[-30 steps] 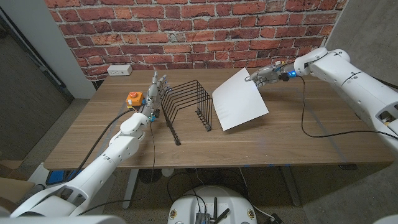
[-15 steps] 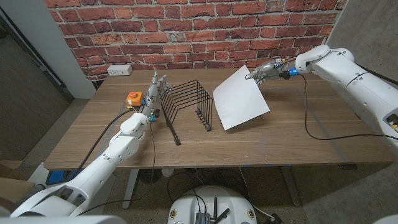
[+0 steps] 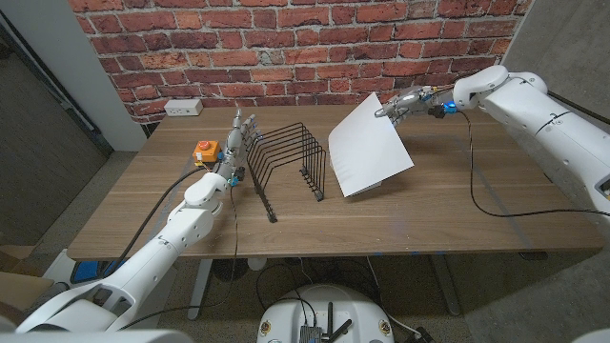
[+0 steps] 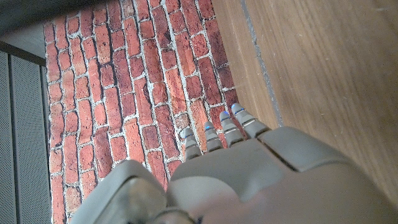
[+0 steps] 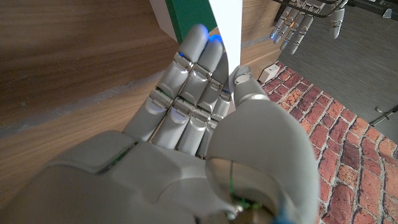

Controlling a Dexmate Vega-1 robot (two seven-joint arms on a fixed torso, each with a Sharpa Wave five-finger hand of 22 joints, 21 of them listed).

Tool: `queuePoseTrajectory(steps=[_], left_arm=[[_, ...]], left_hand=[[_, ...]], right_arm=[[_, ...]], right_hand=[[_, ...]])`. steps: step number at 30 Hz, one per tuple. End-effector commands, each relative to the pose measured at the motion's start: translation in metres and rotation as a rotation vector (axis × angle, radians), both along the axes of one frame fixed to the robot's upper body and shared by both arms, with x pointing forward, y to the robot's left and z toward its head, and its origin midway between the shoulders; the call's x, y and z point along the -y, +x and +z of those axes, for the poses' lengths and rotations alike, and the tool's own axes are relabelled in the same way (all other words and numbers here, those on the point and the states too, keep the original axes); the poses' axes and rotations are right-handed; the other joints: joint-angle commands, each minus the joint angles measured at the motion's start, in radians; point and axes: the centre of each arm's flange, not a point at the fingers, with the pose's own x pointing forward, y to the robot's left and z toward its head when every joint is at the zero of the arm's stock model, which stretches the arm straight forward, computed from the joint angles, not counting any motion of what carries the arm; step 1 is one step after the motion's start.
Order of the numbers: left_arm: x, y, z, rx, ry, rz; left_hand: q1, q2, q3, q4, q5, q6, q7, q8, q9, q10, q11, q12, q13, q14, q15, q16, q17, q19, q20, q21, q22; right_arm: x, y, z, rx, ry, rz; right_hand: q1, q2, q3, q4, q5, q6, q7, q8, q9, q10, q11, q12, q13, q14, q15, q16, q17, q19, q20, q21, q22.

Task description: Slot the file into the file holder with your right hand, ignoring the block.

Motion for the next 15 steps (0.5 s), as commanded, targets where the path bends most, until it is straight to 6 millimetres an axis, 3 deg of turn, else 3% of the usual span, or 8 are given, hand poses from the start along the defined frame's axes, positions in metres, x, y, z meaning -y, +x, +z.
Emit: queuePoseTrajectory(steps=[1,15], left_arm=[[0.000,0.000,0.000,0.001,-0.001,0.001],[0.000,0.000,0.000,0.001,-0.001,0.001]], left_hand=[[-0.006,-0.001,0.007,0.000,0.004,0.000,-0.005,0.003,0.005,0.001,-0.009,0.003,0.005,0.010,0.002,0.006,0.002,0.008,0.000,0.002,0.005],[-0.006,-0.001,0.008,0.000,0.003,0.000,-0.005,0.003,0.005,0.000,-0.011,0.003,0.005,0.011,0.002,0.006,0.002,0.009,0.000,0.002,0.005]], right_arm=[[-0.007,-0.010,0.008,0.114,-0.032,0.030],[-0.010,-0.026,0.019,0.208,-0.052,0.042]], right_hand=[[0.005,0.009,0.011,0.000,0.000,-0.002,-0.010,0.004,0.002,-0.003,-0.003,-0.006,0.001,-0.008,0.001,-0.004,0.006,-0.009,0.001,0.010,0.002],[0.002,0.008,0.016,0.001,0.000,-0.005,-0.012,0.005,0.002,-0.004,-0.006,-0.014,0.002,-0.015,0.002,-0.008,0.011,-0.016,0.002,0.014,0.002]])
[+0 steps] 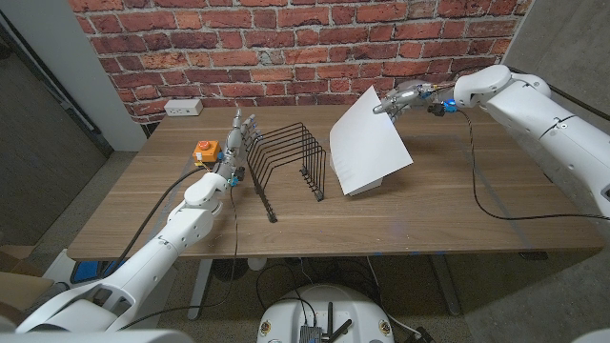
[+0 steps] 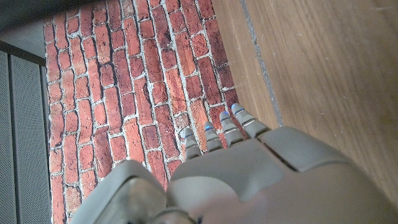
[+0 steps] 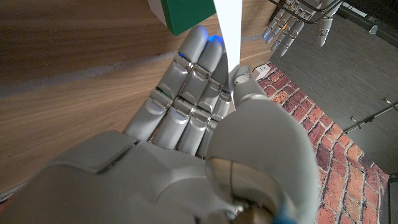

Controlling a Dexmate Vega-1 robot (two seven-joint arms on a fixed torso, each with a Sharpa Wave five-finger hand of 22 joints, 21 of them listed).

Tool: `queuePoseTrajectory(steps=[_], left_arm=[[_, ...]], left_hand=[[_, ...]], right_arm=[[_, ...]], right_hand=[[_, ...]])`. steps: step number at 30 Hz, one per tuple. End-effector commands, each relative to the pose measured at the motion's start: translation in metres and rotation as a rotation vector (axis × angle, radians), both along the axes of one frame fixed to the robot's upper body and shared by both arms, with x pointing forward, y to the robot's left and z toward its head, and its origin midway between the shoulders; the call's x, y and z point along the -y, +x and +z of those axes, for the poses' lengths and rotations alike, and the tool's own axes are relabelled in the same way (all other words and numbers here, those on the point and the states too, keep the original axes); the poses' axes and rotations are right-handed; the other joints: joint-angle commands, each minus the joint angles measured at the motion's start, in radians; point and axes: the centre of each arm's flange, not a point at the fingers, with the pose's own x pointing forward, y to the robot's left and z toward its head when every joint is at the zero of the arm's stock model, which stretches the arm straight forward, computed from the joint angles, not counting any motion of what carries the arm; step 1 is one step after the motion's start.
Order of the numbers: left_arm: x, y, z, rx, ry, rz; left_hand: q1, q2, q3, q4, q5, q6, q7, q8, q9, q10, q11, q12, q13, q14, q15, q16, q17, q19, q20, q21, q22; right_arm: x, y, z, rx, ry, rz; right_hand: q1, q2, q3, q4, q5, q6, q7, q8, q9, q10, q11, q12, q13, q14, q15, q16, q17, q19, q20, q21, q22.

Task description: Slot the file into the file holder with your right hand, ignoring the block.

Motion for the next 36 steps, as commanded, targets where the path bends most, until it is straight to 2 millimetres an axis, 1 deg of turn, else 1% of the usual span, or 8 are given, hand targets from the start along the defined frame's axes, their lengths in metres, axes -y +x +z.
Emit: queuePoseTrajectory(steps=[1,6,12,15,19,25,28,36], left_arm=[[0.000,0.000,0.000,0.001,0.000,0.000],[0.000,0.000,0.000,0.001,0.000,0.000],[0.000,0.000,0.000,0.001,0.000,0.000],[0.000,0.000,0.000,0.001,0.000,0.000],[0.000,0.000,0.000,0.001,0.000,0.000],[0.000,0.000,0.000,0.001,0.000,0.000],[0.000,0.000,0.000,0.001,0.000,0.000],[0.000,0.000,0.000,0.001,0.000,0.000]], left_hand=[[-0.006,-0.001,0.008,0.000,0.003,0.000,-0.005,0.003,0.005,0.001,-0.010,0.003,0.005,0.011,0.001,0.006,0.002,0.009,0.000,0.002,0.005],[-0.006,-0.001,0.008,0.000,0.003,-0.001,-0.005,0.003,0.005,0.001,-0.009,0.003,0.005,0.009,0.002,0.006,0.002,0.010,0.000,0.002,0.005],[-0.006,-0.001,0.009,0.000,0.003,-0.001,-0.005,0.003,0.005,0.002,-0.012,0.003,0.005,0.010,0.002,0.006,0.002,0.009,0.000,0.002,0.005],[-0.006,-0.001,0.009,0.000,0.003,0.000,-0.005,0.003,0.005,0.002,-0.010,0.003,0.005,0.010,0.002,0.006,0.002,0.009,-0.001,0.002,0.005],[-0.006,-0.001,0.009,0.000,0.003,0.001,-0.005,0.003,0.005,0.001,-0.009,0.003,0.005,0.010,0.002,0.006,0.002,0.009,-0.001,0.002,0.005],[-0.006,-0.002,0.010,0.000,0.003,0.000,-0.005,0.003,0.005,0.002,-0.011,0.003,0.005,0.011,0.000,0.006,0.002,0.009,0.000,0.002,0.005],[-0.006,-0.002,0.010,0.000,0.003,0.000,-0.005,0.003,0.005,0.001,-0.011,0.003,0.005,0.010,0.001,0.006,0.002,0.009,0.000,0.002,0.005],[-0.006,-0.002,0.010,0.000,0.003,-0.001,-0.005,0.003,0.005,0.001,-0.008,0.003,0.005,0.010,0.001,0.006,0.002,0.009,-0.001,0.002,0.005]], right_arm=[[-0.004,-0.014,0.010,0.089,-0.016,0.014],[-0.007,-0.019,0.016,0.114,-0.029,0.022],[-0.010,-0.021,0.020,0.151,-0.049,0.047],[-0.012,-0.021,0.021,0.175,-0.059,0.062],[-0.013,-0.021,0.021,0.204,-0.068,0.082],[-0.014,-0.023,0.025,0.250,-0.090,0.099],[-0.015,-0.025,0.027,0.263,-0.103,0.096],[-0.019,-0.030,0.034,0.280,-0.121,0.099]], right_hand=[[0.002,0.008,0.009,0.000,0.003,0.000,-0.003,0.008,0.001,0.002,-0.008,-0.007,0.002,-0.001,0.000,0.000,0.003,-0.002,-0.001,0.006,0.003],[0.000,0.009,0.010,0.001,0.003,0.000,-0.004,0.009,0.001,0.003,-0.006,-0.010,0.003,-0.002,0.000,-0.001,0.005,-0.005,-0.001,0.008,0.003],[-0.001,0.006,0.012,0.000,0.003,0.001,-0.008,0.010,0.000,0.001,-0.010,-0.016,0.001,-0.010,-0.001,-0.006,0.006,-0.010,-0.002,0.010,0.003],[-0.002,0.006,0.013,0.001,0.003,-0.002,-0.011,0.009,0.000,0.002,-0.012,-0.016,0.004,-0.014,0.000,-0.008,0.007,-0.014,-0.002,0.010,0.003],[-0.005,0.003,0.013,0.001,0.003,-0.002,-0.013,0.010,0.000,0.003,-0.018,-0.018,0.004,-0.021,0.002,-0.012,0.008,-0.023,-0.002,0.009,0.003],[-0.009,0.000,0.013,0.002,0.003,-0.005,-0.015,0.011,0.000,0.004,-0.018,-0.021,0.007,-0.033,0.003,-0.018,0.009,-0.035,-0.002,0.007,0.003],[-0.012,-0.001,0.013,0.003,0.003,-0.006,-0.020,0.011,0.000,0.004,-0.018,-0.021,0.010,-0.042,0.005,-0.023,0.009,-0.043,-0.002,0.006,0.003],[-0.014,0.000,0.015,0.004,0.003,-0.008,-0.020,0.011,0.000,-0.001,-0.021,-0.025,0.014,-0.049,0.003,-0.025,0.012,-0.052,-0.002,0.005,0.003]])
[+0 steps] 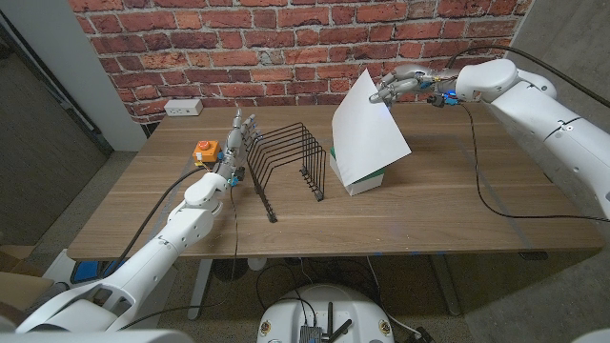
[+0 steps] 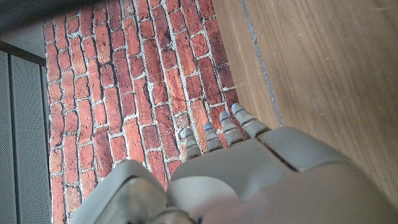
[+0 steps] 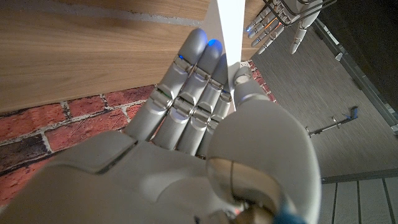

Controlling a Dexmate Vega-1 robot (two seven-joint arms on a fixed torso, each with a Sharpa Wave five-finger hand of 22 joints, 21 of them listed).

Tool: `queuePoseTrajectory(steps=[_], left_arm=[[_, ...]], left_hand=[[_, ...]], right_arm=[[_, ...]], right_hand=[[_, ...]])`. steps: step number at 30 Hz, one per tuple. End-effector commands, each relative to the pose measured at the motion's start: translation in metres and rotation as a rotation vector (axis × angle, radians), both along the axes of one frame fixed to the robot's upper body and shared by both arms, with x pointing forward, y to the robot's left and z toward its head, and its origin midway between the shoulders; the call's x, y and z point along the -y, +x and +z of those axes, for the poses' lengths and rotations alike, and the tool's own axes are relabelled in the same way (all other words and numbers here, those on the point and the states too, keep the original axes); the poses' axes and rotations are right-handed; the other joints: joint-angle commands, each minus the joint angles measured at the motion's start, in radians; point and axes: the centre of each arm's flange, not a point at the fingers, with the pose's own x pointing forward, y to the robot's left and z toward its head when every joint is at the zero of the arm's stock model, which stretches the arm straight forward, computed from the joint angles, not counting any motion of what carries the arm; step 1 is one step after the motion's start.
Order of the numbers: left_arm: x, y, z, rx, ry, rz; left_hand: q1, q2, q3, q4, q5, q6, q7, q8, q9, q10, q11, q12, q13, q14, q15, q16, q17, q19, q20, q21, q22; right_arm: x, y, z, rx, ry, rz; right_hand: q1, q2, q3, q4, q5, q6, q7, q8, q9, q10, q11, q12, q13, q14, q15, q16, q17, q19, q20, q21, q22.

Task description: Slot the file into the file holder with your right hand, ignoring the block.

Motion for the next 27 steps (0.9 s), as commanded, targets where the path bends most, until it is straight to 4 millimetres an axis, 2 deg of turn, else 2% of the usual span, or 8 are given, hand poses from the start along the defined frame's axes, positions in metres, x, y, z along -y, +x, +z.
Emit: queuePoseTrajectory(steps=[1,27], left_arm=[[0.000,0.000,0.000,0.001,0.000,0.000],[0.000,0.000,0.000,0.001,0.000,0.000]], left_hand=[[-0.006,-0.002,0.005,0.005,0.003,-0.001,-0.005,0.003,0.005,0.001,-0.009,0.003,0.005,0.010,0.001,0.006,0.002,0.009,0.000,0.002,0.005],[-0.007,-0.003,0.006,0.005,0.003,0.000,-0.005,0.003,0.005,0.001,-0.010,0.003,0.005,0.010,0.002,0.006,0.002,0.009,0.000,0.002,0.005]], right_arm=[[-0.006,-0.008,0.010,0.051,-0.039,0.013],[-0.022,-0.026,0.045,0.125,-0.130,0.029]], right_hand=[[-0.008,0.005,0.004,0.001,0.005,0.004,-0.005,0.005,0.000,0.003,-0.015,-0.002,0.004,-0.006,0.000,-0.003,0.003,-0.008,-0.001,-0.002,0.003],[-0.012,0.011,0.011,0.001,0.005,-0.007,-0.002,0.005,0.000,-0.002,-0.011,-0.012,0.013,-0.020,0.000,-0.007,0.013,-0.021,-0.001,0.004,0.002]])
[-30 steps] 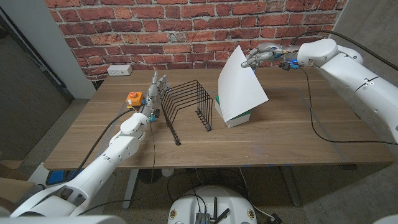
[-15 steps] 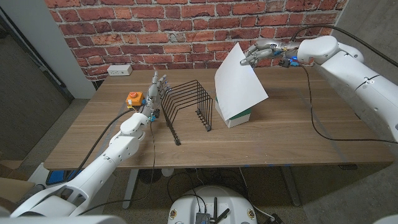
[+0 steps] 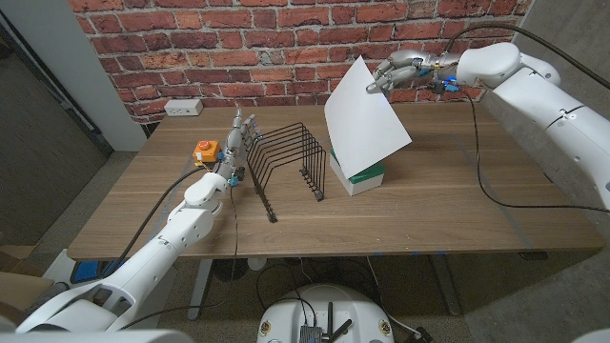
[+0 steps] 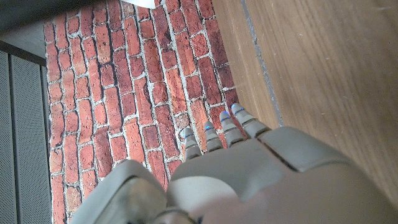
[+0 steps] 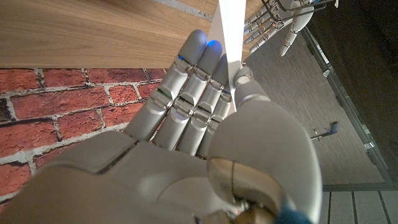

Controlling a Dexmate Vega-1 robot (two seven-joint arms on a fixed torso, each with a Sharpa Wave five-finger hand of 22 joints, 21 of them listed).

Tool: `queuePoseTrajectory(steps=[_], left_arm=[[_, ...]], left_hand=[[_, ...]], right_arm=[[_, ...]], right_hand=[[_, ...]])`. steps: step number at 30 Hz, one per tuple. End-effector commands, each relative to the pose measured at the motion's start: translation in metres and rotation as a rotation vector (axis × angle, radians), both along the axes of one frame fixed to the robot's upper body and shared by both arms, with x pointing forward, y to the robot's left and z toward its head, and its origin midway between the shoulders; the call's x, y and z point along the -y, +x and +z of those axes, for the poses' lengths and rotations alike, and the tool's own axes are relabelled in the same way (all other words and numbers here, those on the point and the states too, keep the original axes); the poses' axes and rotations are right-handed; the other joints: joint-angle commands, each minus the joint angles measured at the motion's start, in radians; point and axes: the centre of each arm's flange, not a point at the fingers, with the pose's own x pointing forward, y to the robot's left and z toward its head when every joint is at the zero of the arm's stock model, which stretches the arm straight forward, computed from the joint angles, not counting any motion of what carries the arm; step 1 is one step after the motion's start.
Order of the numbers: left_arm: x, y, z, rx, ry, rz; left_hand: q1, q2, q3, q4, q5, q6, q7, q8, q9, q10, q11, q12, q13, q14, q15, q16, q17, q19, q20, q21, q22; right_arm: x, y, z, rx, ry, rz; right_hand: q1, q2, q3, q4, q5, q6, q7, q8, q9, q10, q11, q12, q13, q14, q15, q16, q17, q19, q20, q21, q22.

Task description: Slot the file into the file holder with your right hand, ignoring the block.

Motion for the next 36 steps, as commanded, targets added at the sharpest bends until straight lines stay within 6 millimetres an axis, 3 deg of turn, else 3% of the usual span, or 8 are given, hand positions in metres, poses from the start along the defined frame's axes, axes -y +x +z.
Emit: queuePoseTrajectory(steps=[1,13,36], left_arm=[[0.000,0.000,0.000,0.000,0.000,0.000],[0.000,0.000,0.000,0.000,0.000,0.000],[0.000,0.000,0.000,0.000,0.000,0.000]], left_hand=[[-0.007,-0.003,0.003,0.002,0.003,0.000,-0.005,0.003,0.005,0.001,-0.011,0.003,0.005,0.010,0.002,0.006,0.002,0.009,0.000,0.002,0.005],[-0.007,-0.003,0.004,0.002,0.003,-0.001,-0.005,0.003,0.005,0.001,-0.011,0.003,0.005,0.011,0.001,0.006,0.002,0.009,0.000,0.002,0.005],[-0.007,-0.003,0.006,0.002,0.002,-0.001,-0.005,0.003,0.005,0.002,-0.009,0.003,0.005,0.010,0.000,0.006,0.002,0.009,-0.001,0.002,0.005]], right_arm=[[-0.008,-0.007,0.013,0.029,-0.044,0.005],[-0.019,-0.018,0.021,0.064,-0.108,0.006],[-0.019,-0.025,0.041,0.094,-0.133,-0.028]], right_hand=[[0.005,0.012,0.011,0.001,0.006,-0.004,-0.002,0.006,0.001,-0.005,-0.008,-0.002,0.005,-0.010,0.001,-0.004,0.004,-0.004,-0.001,0.005,0.002],[0.009,0.014,0.019,-0.005,0.005,-0.017,-0.001,0.004,0.001,-0.022,-0.005,-0.016,0.007,-0.031,-0.002,-0.012,0.009,-0.022,-0.001,0.006,0.002],[0.036,0.018,0.035,-0.017,0.005,-0.053,0.006,-0.006,0.003,-0.044,-0.008,-0.025,0.021,-0.057,-0.006,-0.019,0.019,-0.047,-0.001,0.007,0.003]])
